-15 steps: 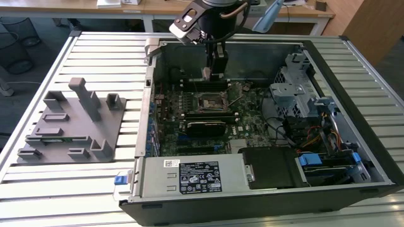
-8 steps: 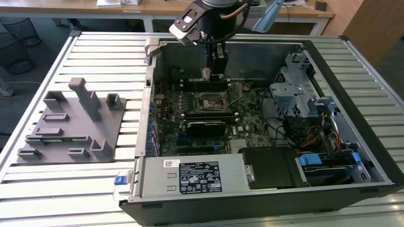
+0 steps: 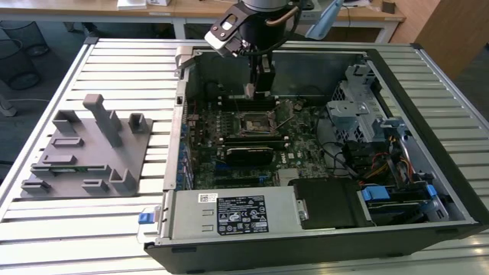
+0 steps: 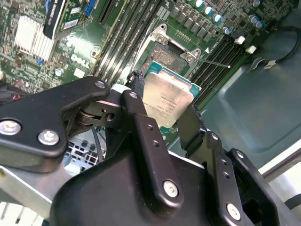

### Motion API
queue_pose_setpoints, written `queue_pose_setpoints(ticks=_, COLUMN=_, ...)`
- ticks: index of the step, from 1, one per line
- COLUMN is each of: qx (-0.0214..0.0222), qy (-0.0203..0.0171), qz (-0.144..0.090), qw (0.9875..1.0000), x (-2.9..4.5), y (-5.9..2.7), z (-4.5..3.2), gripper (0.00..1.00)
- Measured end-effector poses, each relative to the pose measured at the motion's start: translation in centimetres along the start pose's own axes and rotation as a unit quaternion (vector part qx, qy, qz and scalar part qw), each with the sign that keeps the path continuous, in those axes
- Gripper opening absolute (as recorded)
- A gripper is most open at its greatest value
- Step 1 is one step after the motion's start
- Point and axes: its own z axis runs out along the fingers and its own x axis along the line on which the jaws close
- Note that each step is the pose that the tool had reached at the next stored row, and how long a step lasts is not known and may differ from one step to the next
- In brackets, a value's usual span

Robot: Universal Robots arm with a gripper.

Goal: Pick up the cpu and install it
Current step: 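Place the cpu into insertion slot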

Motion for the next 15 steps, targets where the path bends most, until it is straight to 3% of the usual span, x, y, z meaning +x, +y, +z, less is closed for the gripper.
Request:
queue_pose_setpoints(ticks=6, qx=-0.0001, qy=-0.0002, qz=0.008, qw=1.0000, x=0.03, y=-0.02, z=1.15, gripper=0.53)
queue_pose_setpoints(ticks=15, qx=-0.0007, qy=0.0000, qz=-0.001, qw=1.0000, x=0.17, y=0.18, z=2.78, gripper=0.53)
